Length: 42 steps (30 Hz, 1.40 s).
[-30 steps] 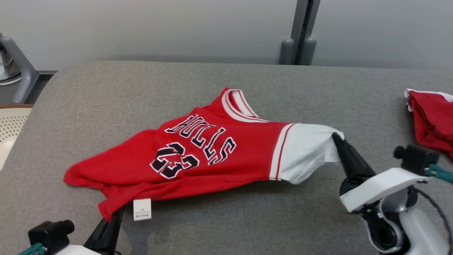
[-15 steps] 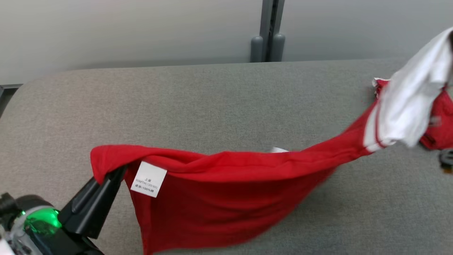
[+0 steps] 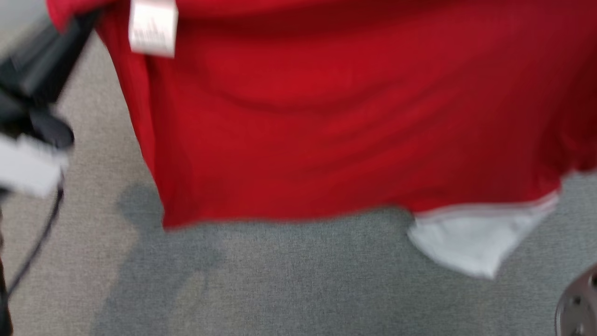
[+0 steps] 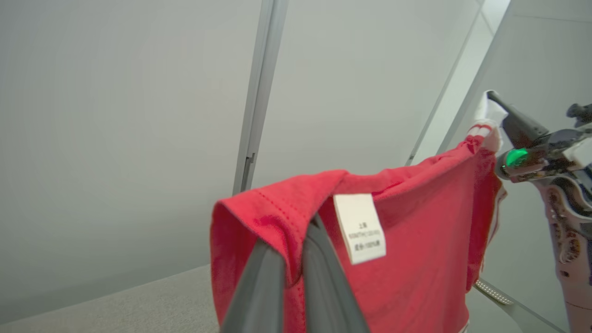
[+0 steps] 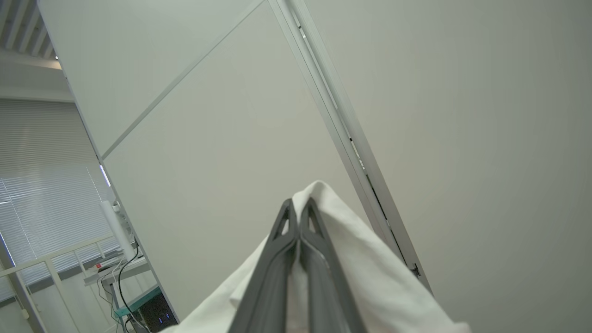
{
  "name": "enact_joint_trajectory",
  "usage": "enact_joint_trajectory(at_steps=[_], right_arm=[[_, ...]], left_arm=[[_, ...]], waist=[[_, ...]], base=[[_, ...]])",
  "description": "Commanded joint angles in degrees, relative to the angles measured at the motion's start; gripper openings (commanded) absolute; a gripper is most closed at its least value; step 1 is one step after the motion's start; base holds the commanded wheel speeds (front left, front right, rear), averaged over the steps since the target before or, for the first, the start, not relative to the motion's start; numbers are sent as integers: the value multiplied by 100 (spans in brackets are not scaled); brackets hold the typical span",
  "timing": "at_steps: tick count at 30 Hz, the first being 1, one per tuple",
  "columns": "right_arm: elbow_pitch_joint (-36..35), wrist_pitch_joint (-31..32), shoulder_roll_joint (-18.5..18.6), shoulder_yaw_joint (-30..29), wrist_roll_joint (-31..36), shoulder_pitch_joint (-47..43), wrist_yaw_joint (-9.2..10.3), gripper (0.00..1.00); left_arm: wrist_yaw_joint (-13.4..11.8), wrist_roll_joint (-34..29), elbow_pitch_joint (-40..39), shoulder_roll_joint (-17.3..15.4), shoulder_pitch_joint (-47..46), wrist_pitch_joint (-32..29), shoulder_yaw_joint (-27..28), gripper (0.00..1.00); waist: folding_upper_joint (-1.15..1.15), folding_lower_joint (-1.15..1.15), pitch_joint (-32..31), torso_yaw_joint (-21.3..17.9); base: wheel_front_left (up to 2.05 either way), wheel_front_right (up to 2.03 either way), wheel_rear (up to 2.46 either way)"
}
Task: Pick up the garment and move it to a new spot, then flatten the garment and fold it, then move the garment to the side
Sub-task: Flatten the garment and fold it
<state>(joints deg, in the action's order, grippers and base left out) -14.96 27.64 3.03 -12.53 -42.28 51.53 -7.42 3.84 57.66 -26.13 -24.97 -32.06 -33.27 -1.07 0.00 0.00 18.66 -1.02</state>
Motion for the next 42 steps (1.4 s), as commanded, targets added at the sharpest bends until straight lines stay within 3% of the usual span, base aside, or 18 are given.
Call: enact_joint_trajectory(at_steps=[1,7,13,17,21,28,36,42], right_arm=[[176,-57,3,-12,76,241,-13,0],[2485,-944,2,120,693,2271,-13,0],[4402,-2091,9,346,1075,3820,-12,0],[5147,-2659,5,719,877,4167,-12,0],[5565,-3069,10,1237,584,3720,-12,0],[5222,-3509,4,2006,56,2065,-13,0],[3592,-3746,460,2241,-592,-837,-12,0],[2539,-3574,696,2064,-930,-2883,-12,0]], left_arm=[[-54,-62,213,17,-297,-32,-52,0],[-94,-1015,2567,232,-2873,336,-561,0],[101,-1997,4596,443,-4698,1862,-797,0],[273,-2339,5540,462,-5182,2710,-1062,0],[361,-2388,6238,442,-4972,3338,-1422,0],[362,-1549,6361,194,-3592,4002,-2153,0],[363,-477,5367,-254,-1119,4461,-2773,0],[245,-225,4627,-533,601,4574,-2951,0]], waist=[[0,0,472,69],[0,0,1167,64],[0,0,1512,-55],[0,0,1744,-138],[0,0,1810,-208],[0,0,1786,-274],[0,0,864,-185],[0,0,120,-158]], base=[[0,0,0],[0,0,0],[0,0,0],[0,0,0],[0,0,0],[0,0,0],[0,0,0],[0,0,0]])
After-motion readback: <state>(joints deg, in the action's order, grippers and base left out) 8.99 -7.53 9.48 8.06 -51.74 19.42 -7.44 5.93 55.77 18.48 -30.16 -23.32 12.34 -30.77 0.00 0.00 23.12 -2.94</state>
